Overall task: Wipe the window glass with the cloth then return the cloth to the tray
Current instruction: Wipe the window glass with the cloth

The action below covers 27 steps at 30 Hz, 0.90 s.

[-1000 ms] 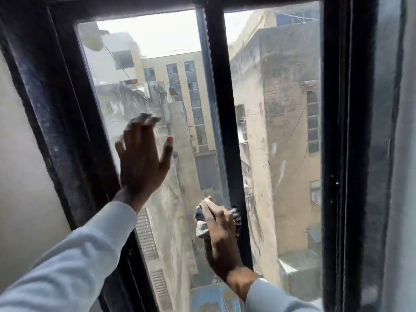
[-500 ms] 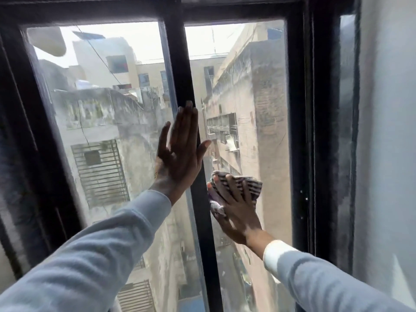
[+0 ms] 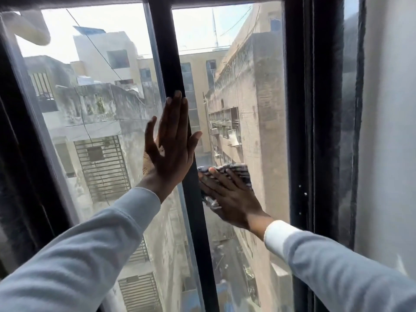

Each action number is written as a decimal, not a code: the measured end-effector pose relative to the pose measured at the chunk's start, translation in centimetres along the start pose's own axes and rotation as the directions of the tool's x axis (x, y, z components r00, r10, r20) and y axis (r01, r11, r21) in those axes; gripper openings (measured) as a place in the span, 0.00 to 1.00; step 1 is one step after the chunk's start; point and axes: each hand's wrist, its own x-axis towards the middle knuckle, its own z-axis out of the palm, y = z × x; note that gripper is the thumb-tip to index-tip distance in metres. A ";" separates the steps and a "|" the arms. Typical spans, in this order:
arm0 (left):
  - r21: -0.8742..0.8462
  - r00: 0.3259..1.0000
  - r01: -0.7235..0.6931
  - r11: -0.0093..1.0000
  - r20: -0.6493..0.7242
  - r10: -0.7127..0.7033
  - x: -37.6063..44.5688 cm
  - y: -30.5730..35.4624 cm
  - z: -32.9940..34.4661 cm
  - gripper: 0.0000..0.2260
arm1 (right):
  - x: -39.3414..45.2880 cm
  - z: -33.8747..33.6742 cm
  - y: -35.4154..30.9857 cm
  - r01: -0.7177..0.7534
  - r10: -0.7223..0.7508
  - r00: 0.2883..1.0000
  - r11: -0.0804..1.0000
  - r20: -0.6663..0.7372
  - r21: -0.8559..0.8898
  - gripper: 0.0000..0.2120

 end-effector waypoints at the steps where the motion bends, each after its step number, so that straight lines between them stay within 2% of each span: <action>1: 0.007 1.000 -0.012 1.000 0.012 0.012 0.0 -0.1 -0.1 0.31 | 2.1 -0.8 2.2 -0.019 0.018 0.999 0.999 -0.033 -0.031 0.29; 2: 0.016 0.999 -0.029 0.999 0.014 0.029 -0.2 -0.3 -0.1 0.31 | 3.3 -1.1 4.0 -0.122 0.120 0.990 0.992 -0.071 -0.030 0.31; 3: 0.024 0.999 -0.044 0.999 0.011 0.043 -0.3 -0.5 -0.1 0.31 | 3.4 -1.3 4.6 -0.295 0.293 0.951 0.956 -0.096 0.000 0.34; 4: 0.027 0.999 -0.054 0.998 0.005 0.054 -0.4 -0.7 0.1 0.31 | 2.5 -1.4 3.6 -0.483 0.487 0.867 0.873 -0.109 0.059 0.35; 5: 0.022 0.998 -0.057 0.998 -0.004 0.057 -0.4 -0.7 0.2 0.31 | 0.9 -1.0 1.8 -0.592 0.601 0.792 0.799 -0.105 0.106 0.35; 6: 0.011 0.999 -0.051 0.999 -0.019 0.051 -0.4 -0.6 0.3 0.31 | -1.0 -0.5 -0.6 -0.607 0.616 0.784 0.787 -0.076 0.110 0.35; 7: -0.001 0.999 -0.037 0.999 -0.036 0.037 -0.4 -0.4 0.5 0.31 | -2.7 0.0 -2.9 -0.527 0.530 0.847 0.847 -0.042 0.070 0.34; 9: -0.010 0.997 -0.004 1.000 -0.080 0.003 -0.1 0.0 0.7 0.31 | -3.0 0.5 -3.1 -0.216 0.216 0.976 0.976 0.005 0.009 0.30; 10: -0.012 0.994 0.013 1.000 -0.106 -0.015 0.1 0.1 0.8 0.31 | -1.3 0.2 -1.5 -0.072 0.072 0.997 0.997 -0.022 -0.011 0.28; 11: -0.015 0.991 0.025 1.000 -0.132 -0.026 0.1 0.0 1.1 0.31 | 0.7 -0.4 0.3 0.008 -0.010 0.998 0.999 -0.060 -0.045 0.26; 12: -0.009 0.987 0.025 1.000 -0.158 -0.026 0.1 -0.2 1.5 0.31 | 2.4 -0.8 2.1 0.007 -0.014 0.996 0.997 -0.087 -0.076 0.27; 13: 0.011 0.983 0.018 1.000 -0.183 -0.016 0.0 -0.5 1.9 0.30 | 3.5 -1.1 3.8 -0.081 0.069 0.990 0.992 -0.126 -0.093 0.29; 14: 0.032 0.978 0.008 0.999 -0.208 -0.001 0.0 -0.7 2.3 0.31 | 3.6 -1.3 5.1 -0.234 0.221 0.964 0.969 -0.145 -0.078 0.31; 15: 0.042 0.974 -0.003 0.999 -0.227 0.012 0.0 -0.9 2.5 0.31 | 2.8 -1.5 5.0 -0.449 0.440 0.886 0.893 -0.149 -0.028 0.33; 16: 0.040 0.972 -0.011 0.999 -0.236 0.020 0.0 -1.0 2.5 0.31 | 1.4 -1.5 3.7 -0.665 0.662 0.736 0.746 -0.139 0.034 0.33; 17: 0.025 0.971 -0.013 1.000 -0.237 0.019 -0.1 -0.8 2.5 0.31 | -0.4 -1.2 1.7 -0.805 0.808 0.576 0.587 -0.122 0.084 0.34; 18: 0.006 0.973 -0.008 1.000 -0.232 0.009 -0.1 -0.6 2.4 0.31 | -2.1 -0.8 -0.9 -0.857 0.861 0.500 0.507 -0.090 0.089 0.35; 19: -0.010 0.975 0.006 1.000 -0.220 -0.008 0.0 -0.3 2.3 0.31 | -3.2 -0.5 -3.3 -0.837 0.839 0.541 0.543 -0.052 0.062 0.36; 20: -0.020 0.978 0.023 1.000 -0.208 -0.027 0.1 -0.1 2.1 0.32 | -3.6 -0.1 -4.6 -0.748 0.748 0.663 0.663 -0.010 0.033 0.36; 22: -0.020 0.979 0.038 0.999 -0.201 -0.041 0.0 0.0 1.9 0.31 | -0.7 -0.5 -2.5 -0.432 0.432 0.902 0.901 0.026 0.040 0.35; 23: -0.008 0.979 0.032 0.999 -0.201 -0.033 -0.1 -0.2 1.9 0.31 | 1.9 -1.0 -0.1 -0.286 0.286 0.958 0.958 -0.004 0.001 0.34; 24: 0.015 0.980 0.021 1.000 -0.199 -0.018 -0.3 -0.3 1.9 0.31 | 4.3 -1.6 2.6 -0.227 0.226 0.973 0.973 -0.040 -0.042 0.33; 25: 0.042 0.982 0.009 0.999 -0.189 -0.001 -0.4 -0.3 1.8 0.31 | 6.3 -2.1 5.3 -0.271 0.263 0.960 0.960 -0.098 -0.070 0.32; 26: 0.056 0.986 0.004 0.998 -0.167 0.006 -0.4 -0.3 1.5 0.32 | 7.5 -2.6 7.5 -0.397 0.382 0.909 0.915 -0.166 -0.068 0.33; 27: 0.055 0.991 0.005 0.998 -0.131 0.002 -0.3 -0.2 1.1 0.32 | 7.6 -3.2 8.6 -0.558 0.540 0.816 0.829 -0.204 -0.037 0.34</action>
